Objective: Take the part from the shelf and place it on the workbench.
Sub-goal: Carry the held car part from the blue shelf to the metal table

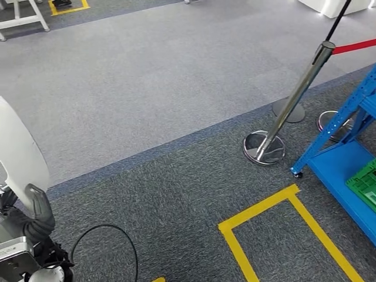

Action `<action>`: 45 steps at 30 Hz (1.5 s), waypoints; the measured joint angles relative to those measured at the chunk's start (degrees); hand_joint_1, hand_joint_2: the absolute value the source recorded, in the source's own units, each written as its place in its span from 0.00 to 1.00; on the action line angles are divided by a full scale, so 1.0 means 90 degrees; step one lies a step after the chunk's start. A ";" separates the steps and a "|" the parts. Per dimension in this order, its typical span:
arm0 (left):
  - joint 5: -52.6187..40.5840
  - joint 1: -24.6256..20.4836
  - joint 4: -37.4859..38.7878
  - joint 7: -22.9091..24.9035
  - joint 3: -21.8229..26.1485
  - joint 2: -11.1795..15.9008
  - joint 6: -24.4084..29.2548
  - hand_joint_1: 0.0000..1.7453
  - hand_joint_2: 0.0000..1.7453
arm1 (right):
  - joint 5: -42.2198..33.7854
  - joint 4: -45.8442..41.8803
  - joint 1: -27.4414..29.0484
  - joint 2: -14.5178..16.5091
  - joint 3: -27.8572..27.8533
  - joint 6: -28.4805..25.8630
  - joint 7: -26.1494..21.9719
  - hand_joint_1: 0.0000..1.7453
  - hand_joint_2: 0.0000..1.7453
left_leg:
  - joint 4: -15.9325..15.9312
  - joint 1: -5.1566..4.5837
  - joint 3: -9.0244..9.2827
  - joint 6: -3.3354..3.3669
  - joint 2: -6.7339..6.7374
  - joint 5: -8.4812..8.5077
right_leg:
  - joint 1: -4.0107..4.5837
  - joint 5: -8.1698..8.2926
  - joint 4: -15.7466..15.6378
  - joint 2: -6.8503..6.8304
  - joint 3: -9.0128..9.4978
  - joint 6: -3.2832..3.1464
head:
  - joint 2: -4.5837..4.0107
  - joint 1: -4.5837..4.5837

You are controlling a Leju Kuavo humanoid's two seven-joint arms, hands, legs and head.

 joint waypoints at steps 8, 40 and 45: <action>0.0002 -0.0014 0.0019 0.0005 -0.0010 0.0003 0.0000 1.00 1.00 | 0.0038 0.0016 0.0015 -0.0022 -0.0083 -0.0001 -0.0003 0.00 0.00 | 0.0115 0.0035 -0.0098 -0.0176 -0.0682 -0.0017 | -0.0039 0.0951 -0.1583 0.0556 0.0542 -0.0115 | 0.0000 -0.0009; -0.0004 -0.0012 0.0090 0.0114 -0.0134 0.0039 0.0000 1.00 1.00 | 0.0069 0.0038 -0.0021 -0.0060 -0.0144 0.0007 -0.0006 0.00 0.00 | 0.0151 0.0074 -0.0099 -0.0261 -0.0572 -0.0044 | -0.0042 0.0951 -0.1564 0.0377 0.0558 -0.0140 | 0.0000 -0.0003; -0.0003 -0.0032 0.0095 0.0121 -0.0137 0.0056 0.0000 1.00 1.00 | 0.0084 0.0040 -0.0008 -0.0066 -0.0149 0.0009 -0.0013 0.00 0.00 | 0.1653 0.0066 -0.0805 -0.0353 0.0126 -0.0772 | 0.0001 0.0928 -0.1589 -0.0051 0.0591 -0.0278 | 0.0000 -0.0069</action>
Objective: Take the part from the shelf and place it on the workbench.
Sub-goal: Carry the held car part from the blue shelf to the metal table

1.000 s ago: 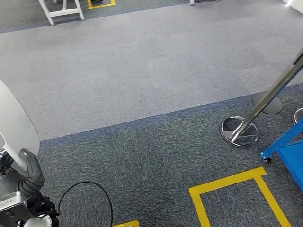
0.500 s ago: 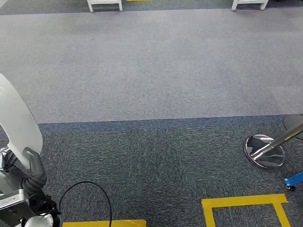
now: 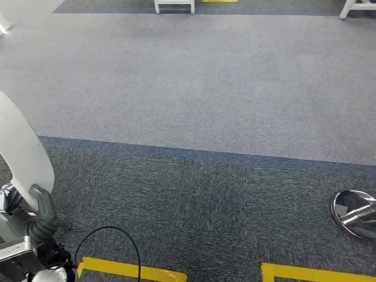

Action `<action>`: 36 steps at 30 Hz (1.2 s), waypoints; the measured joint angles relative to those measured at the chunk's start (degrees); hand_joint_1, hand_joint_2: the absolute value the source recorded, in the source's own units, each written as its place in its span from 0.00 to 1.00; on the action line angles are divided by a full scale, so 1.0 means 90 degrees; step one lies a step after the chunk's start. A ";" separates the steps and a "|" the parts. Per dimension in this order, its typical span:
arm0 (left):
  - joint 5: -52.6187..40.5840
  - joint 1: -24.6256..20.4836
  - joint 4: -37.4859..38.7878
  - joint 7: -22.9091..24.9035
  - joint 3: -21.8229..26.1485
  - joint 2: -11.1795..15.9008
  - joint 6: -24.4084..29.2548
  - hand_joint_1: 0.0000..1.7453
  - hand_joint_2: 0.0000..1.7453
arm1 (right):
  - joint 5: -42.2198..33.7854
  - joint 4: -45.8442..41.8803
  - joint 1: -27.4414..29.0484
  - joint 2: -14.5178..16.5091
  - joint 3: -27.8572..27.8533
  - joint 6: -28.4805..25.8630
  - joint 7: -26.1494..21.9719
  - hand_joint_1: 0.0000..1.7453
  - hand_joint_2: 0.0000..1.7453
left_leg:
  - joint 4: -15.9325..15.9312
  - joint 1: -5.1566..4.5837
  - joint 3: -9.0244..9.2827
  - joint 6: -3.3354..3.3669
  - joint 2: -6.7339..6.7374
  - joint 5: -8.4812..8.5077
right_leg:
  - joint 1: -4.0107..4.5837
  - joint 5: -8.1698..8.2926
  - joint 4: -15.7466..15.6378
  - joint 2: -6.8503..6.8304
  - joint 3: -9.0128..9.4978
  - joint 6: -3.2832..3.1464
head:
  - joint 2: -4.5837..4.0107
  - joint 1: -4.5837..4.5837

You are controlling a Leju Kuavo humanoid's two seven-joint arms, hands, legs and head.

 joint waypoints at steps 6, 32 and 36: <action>-0.0016 0.0000 0.0010 0.0035 0.0001 0.0006 0.0000 1.00 1.00 | 0.0024 0.0011 -0.0015 0.0000 -0.0002 0.0016 -0.0001 0.00 0.00 | -0.1199 -0.0125 0.0631 0.0201 0.0414 0.0676 | 0.0077 -0.0102 -0.0004 -0.0433 0.0102 0.0015 | 0.0000 -0.0001; -0.0106 0.0001 0.0069 0.0141 -0.0033 0.0008 0.0000 1.00 1.00 | 0.0148 0.0064 -0.0019 -0.0017 -0.0085 0.0052 0.0007 0.00 0.00 | 0.0271 -0.0020 -0.0019 0.0056 0.0012 -0.0187 | -0.0013 0.0058 0.0068 -0.0081 -0.0136 0.0009 | 0.0000 0.0029; -0.0110 0.0005 0.0084 0.0151 -0.0032 0.0010 0.0000 1.00 1.00 | 0.0176 0.0065 -0.0025 -0.0017 -0.0095 0.0049 0.0008 0.00 0.00 | -0.0835 -0.0056 0.0528 0.0148 0.0188 0.0480 | 0.0013 -0.0003 0.0066 -0.0303 -0.0054 0.0024 | -0.0001 0.0032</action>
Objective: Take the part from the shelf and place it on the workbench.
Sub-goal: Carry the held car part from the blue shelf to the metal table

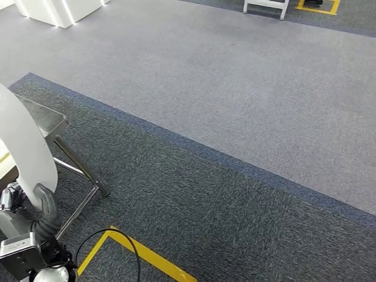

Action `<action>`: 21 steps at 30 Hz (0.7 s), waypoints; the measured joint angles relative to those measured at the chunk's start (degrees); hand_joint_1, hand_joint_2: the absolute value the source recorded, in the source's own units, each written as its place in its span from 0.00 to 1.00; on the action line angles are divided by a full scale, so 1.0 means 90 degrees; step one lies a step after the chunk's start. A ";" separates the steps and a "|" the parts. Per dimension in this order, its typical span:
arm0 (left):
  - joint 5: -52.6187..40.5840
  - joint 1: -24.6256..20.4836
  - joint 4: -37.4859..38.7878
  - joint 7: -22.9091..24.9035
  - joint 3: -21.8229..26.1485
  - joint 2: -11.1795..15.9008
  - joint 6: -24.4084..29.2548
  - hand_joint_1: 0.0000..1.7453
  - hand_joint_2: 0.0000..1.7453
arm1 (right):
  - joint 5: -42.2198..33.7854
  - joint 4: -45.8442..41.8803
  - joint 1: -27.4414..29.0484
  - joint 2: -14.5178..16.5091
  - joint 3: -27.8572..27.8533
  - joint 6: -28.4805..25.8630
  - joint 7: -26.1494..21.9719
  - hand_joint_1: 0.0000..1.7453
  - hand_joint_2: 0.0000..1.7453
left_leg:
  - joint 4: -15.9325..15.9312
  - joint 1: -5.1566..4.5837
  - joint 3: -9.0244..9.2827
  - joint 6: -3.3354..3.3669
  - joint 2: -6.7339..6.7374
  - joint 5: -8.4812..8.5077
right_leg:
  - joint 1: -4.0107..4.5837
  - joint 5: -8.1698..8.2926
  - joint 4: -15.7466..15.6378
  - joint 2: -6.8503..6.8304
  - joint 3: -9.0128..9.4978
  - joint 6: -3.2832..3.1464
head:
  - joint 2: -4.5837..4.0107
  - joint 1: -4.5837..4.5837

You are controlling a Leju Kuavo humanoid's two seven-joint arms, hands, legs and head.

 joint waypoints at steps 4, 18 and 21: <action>0.0001 0.0000 0.0001 0.0000 -0.0002 0.0004 0.0000 1.00 1.00 | 0.0039 0.0004 -0.0017 0.0001 -0.0001 0.0006 -0.0001 0.00 0.00 | -0.0663 -0.0097 0.0291 0.0095 0.0123 0.0105 | 0.0026 -0.0046 -0.0020 -0.0178 0.0047 0.0099 | 0.0001 -0.0002; 0.0019 -0.0001 0.0002 -0.0012 0.0000 -0.0007 0.0000 1.00 1.00 | 0.0092 0.0007 0.0006 0.0000 -0.0002 0.0009 -0.0005 0.00 0.00 | -0.0792 -0.0022 0.0409 0.0227 -0.0460 0.0150 | -0.0017 -0.0042 0.0926 0.0403 -0.0674 0.0232 | 0.0001 0.0059; 0.0019 -0.0001 0.0002 -0.0012 0.0000 -0.0007 0.0000 1.00 1.00 | 0.0092 0.0007 0.0006 0.0000 -0.0002 0.0009 -0.0005 0.00 0.00 | -0.0791 -0.0021 0.0409 0.0227 -0.0461 0.0150 | -0.0017 -0.0037 0.0916 0.0405 -0.0670 0.0231 | 0.0001 0.0059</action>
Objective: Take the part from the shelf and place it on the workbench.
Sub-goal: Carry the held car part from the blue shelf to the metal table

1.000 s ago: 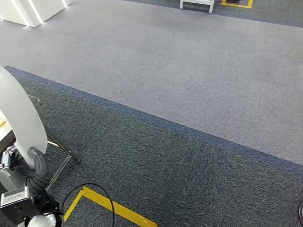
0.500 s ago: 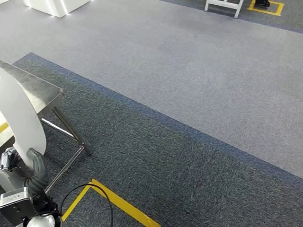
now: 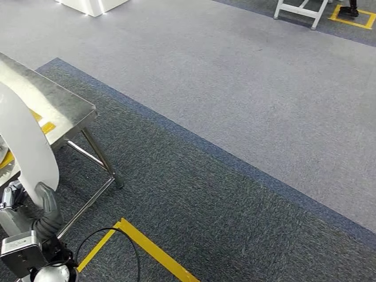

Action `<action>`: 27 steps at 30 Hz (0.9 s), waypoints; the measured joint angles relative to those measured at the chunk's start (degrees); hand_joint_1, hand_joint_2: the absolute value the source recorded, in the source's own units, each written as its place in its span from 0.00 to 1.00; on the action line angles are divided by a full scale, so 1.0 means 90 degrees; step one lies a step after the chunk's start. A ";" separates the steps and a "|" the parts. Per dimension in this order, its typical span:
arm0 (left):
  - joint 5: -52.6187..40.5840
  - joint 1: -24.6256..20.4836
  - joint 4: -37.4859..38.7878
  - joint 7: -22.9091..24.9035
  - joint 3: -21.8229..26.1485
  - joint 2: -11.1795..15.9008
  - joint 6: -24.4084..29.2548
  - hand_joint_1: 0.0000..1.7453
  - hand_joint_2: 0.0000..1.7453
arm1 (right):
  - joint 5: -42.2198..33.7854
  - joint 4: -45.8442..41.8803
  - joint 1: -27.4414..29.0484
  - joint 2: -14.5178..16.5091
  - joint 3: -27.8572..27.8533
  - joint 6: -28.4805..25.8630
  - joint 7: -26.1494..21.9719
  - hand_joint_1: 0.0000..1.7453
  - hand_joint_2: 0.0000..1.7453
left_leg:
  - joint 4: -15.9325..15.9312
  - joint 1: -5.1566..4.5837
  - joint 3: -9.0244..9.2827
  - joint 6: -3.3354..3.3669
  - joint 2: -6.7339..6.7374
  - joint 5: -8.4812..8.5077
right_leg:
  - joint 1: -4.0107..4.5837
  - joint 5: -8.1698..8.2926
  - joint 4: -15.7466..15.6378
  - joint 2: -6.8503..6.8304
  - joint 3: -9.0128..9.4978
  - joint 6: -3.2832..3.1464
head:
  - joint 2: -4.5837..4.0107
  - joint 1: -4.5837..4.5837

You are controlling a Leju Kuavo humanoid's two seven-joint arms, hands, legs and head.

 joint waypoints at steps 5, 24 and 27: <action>0.0000 -0.0001 0.0000 -0.0001 0.0000 0.0000 0.0000 1.00 1.00 | 0.0000 0.0000 -0.0003 -0.0001 -0.0001 -0.0001 0.0000 0.00 0.00 | 0.0019 0.0009 0.0001 -0.0025 -0.0057 -0.0017 | -0.0017 0.0183 -0.0468 0.0153 0.0210 -0.0007 | 0.0000 0.0002; -0.0017 -0.0020 0.0011 -0.0017 -0.0016 0.0012 0.0000 1.00 1.00 | 0.0059 0.0012 -0.0010 0.0005 -0.0010 0.0001 0.0002 0.00 0.00 | -0.0019 0.0035 -0.0034 -0.0001 0.0161 0.0022 | 0.0004 -0.0755 0.0780 -0.0050 -0.0174 0.0033 | 0.0000 0.0046; -0.0020 -0.0009 0.0012 -0.0001 -0.0015 0.0012 0.0000 1.00 1.00 | 0.0072 0.0012 0.0000 0.0004 -0.0010 0.0000 0.0005 0.00 0.00 | 0.0005 0.0045 -0.0010 -0.0031 -0.0127 -0.0004 | -0.0015 -0.0100 0.0014 0.0089 0.0027 0.0018 | 0.0000 0.0047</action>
